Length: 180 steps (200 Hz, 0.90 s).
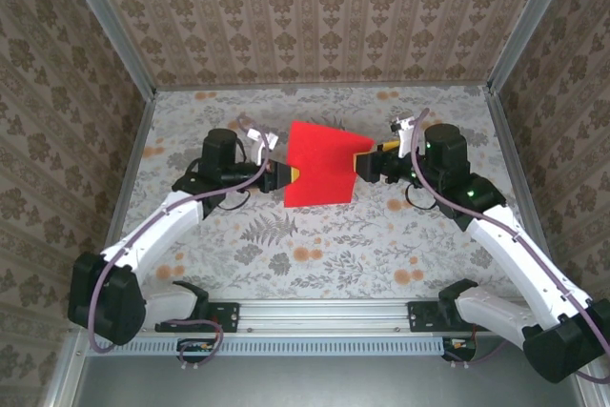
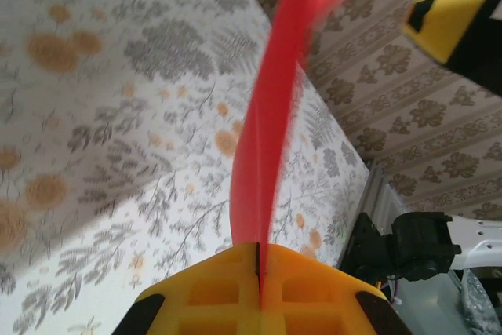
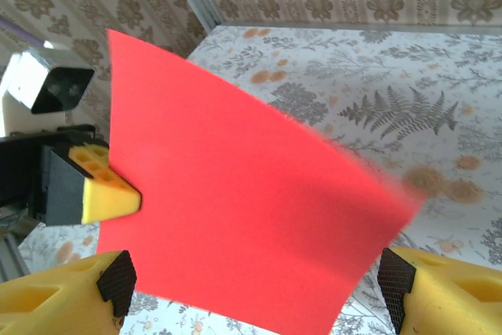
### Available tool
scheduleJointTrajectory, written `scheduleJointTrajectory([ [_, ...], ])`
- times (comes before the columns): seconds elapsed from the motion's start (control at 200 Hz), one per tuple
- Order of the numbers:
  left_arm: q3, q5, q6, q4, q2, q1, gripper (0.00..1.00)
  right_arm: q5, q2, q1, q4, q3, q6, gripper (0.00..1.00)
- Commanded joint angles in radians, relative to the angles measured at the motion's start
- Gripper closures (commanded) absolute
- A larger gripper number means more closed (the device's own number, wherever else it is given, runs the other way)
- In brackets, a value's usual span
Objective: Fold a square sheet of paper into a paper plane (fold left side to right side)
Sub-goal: Place a square sheet of paper at the center of the table, then first fold in half a square sheet of paper at the center of the table.
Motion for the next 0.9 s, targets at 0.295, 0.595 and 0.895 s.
scheduleJointTrajectory([
  [0.295,-0.041,0.001,-0.074,-0.082,0.251,0.038,1.00,0.028,0.118,0.022,-0.072,-0.005,0.087,0.45],
  [0.595,-0.050,-0.035,-0.062,-0.131,0.372,0.044,1.00,0.009,0.285,0.070,-0.063,-0.017,0.189,0.72],
  [0.895,-0.063,-0.063,-0.078,-0.138,0.363,0.044,1.00,0.014,0.544,0.111,-0.012,-0.012,0.302,0.87],
])
